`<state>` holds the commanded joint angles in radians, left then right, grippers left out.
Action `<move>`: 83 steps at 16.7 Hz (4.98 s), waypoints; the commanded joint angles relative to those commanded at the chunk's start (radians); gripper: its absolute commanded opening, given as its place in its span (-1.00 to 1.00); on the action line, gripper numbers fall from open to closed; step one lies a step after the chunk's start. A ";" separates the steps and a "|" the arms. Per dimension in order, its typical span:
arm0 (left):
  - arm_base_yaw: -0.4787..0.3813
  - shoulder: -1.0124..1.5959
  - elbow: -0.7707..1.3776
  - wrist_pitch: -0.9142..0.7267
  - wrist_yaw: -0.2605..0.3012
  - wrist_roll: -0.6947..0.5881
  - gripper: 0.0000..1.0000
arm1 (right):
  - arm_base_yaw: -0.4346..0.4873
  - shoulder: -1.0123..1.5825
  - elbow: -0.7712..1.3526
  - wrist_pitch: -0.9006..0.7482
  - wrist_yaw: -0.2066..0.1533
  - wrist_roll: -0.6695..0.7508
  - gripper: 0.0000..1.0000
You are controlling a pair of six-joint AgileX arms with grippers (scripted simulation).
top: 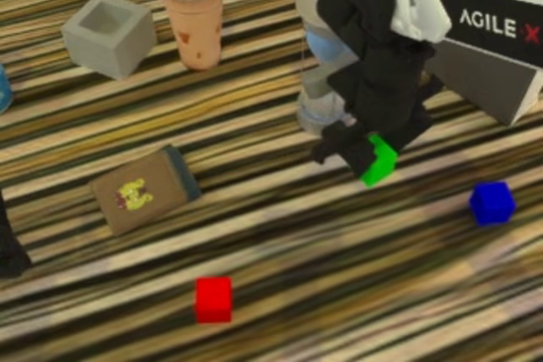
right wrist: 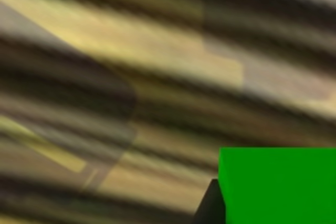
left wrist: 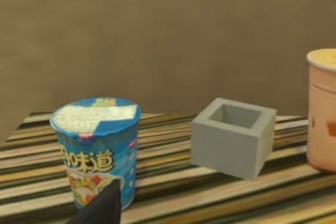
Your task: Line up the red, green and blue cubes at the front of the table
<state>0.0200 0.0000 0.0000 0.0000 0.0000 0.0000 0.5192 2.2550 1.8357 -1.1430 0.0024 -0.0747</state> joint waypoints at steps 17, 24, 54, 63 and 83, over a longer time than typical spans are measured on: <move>0.000 0.000 0.000 0.000 0.000 0.000 1.00 | 0.242 -0.144 -0.178 0.000 0.003 0.640 -1.00; 0.000 0.000 0.000 0.000 0.000 0.000 1.00 | 0.381 -0.269 -0.306 0.038 0.009 0.976 -1.00; 0.000 0.000 0.000 0.000 0.000 0.000 1.00 | 0.388 -0.183 -0.468 0.290 0.010 0.987 0.81; 0.000 0.000 0.000 0.000 0.000 0.000 1.00 | 0.388 -0.183 -0.468 0.290 0.010 0.987 1.00; 0.000 0.000 0.000 0.000 0.000 0.000 1.00 | 0.249 -0.278 -0.330 0.059 0.007 0.825 1.00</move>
<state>0.0200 0.0000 0.0000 0.0000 0.0000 0.0000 0.7683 1.9773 1.5057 -1.0845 0.0098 0.7499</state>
